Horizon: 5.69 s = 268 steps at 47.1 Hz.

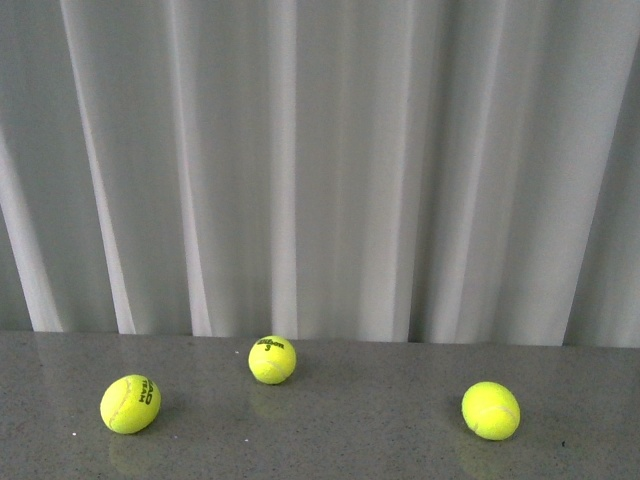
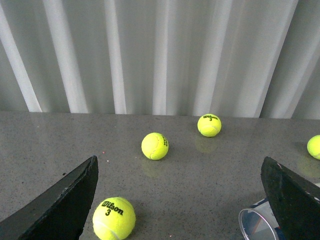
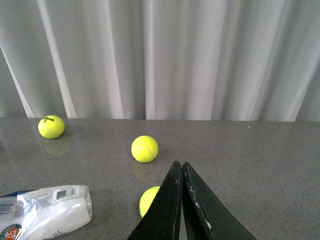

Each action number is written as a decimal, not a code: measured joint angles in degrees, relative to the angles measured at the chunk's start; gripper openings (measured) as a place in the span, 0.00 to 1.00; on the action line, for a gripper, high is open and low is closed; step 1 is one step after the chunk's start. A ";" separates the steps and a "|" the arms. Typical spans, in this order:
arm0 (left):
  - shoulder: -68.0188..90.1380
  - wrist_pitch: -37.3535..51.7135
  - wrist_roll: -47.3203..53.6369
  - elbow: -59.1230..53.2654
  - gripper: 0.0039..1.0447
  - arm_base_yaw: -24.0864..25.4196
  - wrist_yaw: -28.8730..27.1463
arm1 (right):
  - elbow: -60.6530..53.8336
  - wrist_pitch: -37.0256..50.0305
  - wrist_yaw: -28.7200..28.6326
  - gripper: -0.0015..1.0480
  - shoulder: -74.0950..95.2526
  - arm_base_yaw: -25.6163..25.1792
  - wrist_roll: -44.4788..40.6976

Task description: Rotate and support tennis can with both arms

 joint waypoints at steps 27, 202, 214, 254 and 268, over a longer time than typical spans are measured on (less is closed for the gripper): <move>0.02 0.00 0.00 0.00 0.94 0.00 0.00 | 0.00 -0.04 0.00 0.86 -0.04 0.00 -0.04; 90.07 -47.17 20.41 73.72 0.03 -17.42 9.79 | 0.00 -0.07 0.00 0.93 -0.09 0.00 -0.02; 92.85 -51.41 26.80 77.72 0.03 -22.32 -2.58 | 0.00 -0.07 0.00 0.93 -0.09 0.00 -0.02; 101.66 -52.04 32.00 78.23 0.03 -29.48 -4.98 | 0.00 -0.07 0.00 0.93 -0.09 0.00 -0.02; 103.08 -51.15 30.95 78.62 0.40 -29.62 -4.24 | 0.00 -0.07 0.00 0.93 -0.09 0.00 -0.02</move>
